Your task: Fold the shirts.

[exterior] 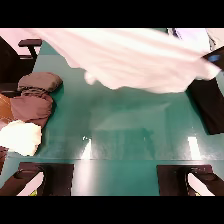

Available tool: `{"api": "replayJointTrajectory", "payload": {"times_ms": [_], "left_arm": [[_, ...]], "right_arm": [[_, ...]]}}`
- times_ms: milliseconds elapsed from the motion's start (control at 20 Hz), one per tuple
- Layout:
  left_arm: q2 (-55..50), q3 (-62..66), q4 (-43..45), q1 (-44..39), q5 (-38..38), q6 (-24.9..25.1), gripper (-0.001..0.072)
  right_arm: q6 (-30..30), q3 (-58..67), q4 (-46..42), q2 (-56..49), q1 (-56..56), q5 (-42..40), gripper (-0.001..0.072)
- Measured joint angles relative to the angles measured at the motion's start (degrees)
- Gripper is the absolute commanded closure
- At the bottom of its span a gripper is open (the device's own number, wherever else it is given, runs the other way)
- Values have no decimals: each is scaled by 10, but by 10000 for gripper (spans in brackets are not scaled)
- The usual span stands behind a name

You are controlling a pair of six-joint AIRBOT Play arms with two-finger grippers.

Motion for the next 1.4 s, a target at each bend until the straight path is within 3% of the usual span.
{"api": "replayJointTrajectory", "payload": {"times_ms": [350,650,850,1100,1150,1200,1250,1400], "left_arm": [[49,123,-1,0,-38,-38,685],[-2,17,16,0,-85,-47,684],[-95,-121,25,1,-108,-37,684],[-245,-224,22,1,-36,7,681],[-269,-232,23,1,-14,11,554],[-286,-237,24,1,2,15,230],[-300,-240,22,1,22,17,155],[-319,-236,19,14,28,13,166]], "right_arm": [[22,169,-7,22,-47,108,696],[57,186,-14,-97,-17,175,696],[57,99,-17,-215,30,165,696],[40,56,-11,-362,53,75,693],[39,65,-9,-386,55,64,590],[38,79,-8,-409,56,56,360],[37,96,-8,-428,56,51,313],[35,145,-6,-456,54,53,315]]}}
